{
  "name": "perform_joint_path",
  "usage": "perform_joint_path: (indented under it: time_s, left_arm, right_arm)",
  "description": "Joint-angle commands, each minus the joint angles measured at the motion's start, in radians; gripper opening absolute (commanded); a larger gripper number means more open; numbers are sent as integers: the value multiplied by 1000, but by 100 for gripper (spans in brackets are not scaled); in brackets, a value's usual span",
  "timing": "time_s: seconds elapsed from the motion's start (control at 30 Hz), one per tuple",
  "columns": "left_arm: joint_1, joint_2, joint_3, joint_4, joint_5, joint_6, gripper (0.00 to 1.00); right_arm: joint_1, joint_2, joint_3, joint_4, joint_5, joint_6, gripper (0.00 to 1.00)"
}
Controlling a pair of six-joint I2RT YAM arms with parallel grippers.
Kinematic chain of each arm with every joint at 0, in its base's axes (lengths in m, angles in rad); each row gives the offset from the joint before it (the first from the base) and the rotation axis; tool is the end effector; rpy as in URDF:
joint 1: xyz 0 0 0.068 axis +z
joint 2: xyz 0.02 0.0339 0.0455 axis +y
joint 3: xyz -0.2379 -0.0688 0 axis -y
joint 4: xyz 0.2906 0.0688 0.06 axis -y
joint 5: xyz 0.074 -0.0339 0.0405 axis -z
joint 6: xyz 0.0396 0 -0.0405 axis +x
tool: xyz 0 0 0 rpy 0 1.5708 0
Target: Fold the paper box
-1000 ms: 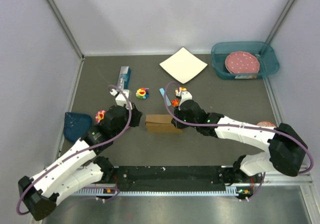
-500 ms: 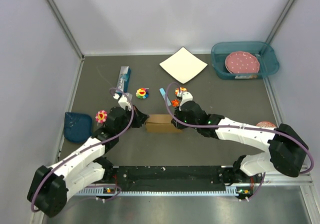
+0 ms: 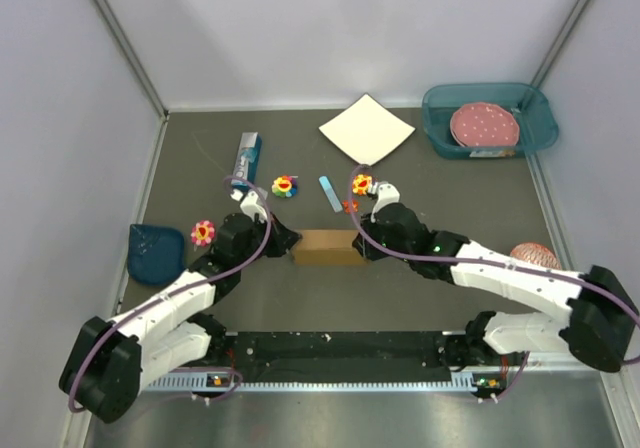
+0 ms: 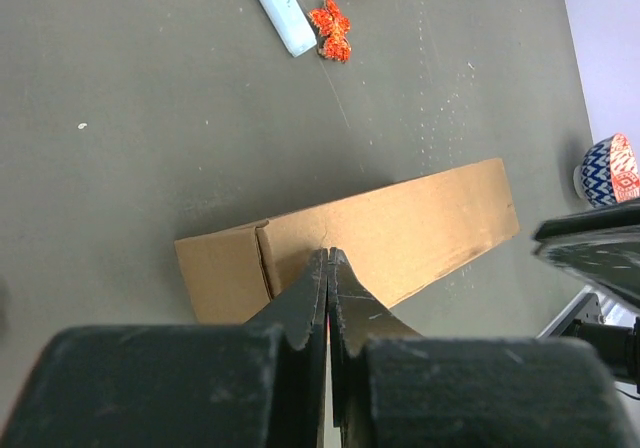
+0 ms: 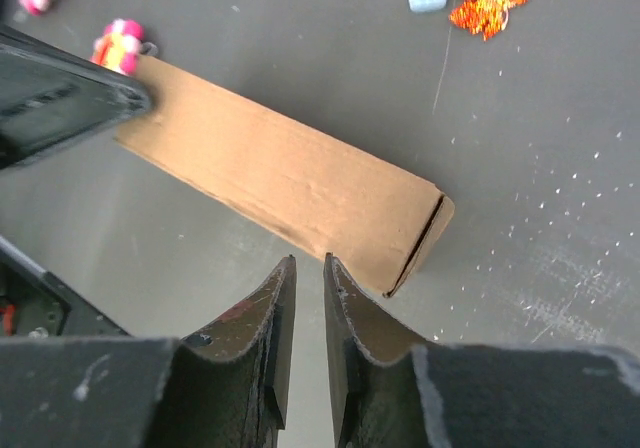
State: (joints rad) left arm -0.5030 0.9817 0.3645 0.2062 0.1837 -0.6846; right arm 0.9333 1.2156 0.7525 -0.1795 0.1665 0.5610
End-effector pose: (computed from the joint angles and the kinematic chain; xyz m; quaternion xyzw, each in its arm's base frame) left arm 0.2270 -0.1331 0.1469 -0.0255 0.8341 -0.3689 0.4093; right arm 0.1925 0.2489 0.1927 -0.1283 0.8826 0.2486 0.3778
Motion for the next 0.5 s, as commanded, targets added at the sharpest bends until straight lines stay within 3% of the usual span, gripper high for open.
perform_joint_path:
  time_s: [0.0, 0.17, 0.47]
  left_arm:
    - [1, -12, -19, -137, -47, 31, 0]
    - [1, -15, -22, -142, -47, 30, 0]
    - [1, 23, -22, -120, -26, 28, 0]
  right_arm:
    - [-36, -146, 36, -12, -2, 17, 18]
    - [-129, -156, -30, 0, -82, 31, 18]
    - [-131, -47, -202, 115, -162, 77, 17]
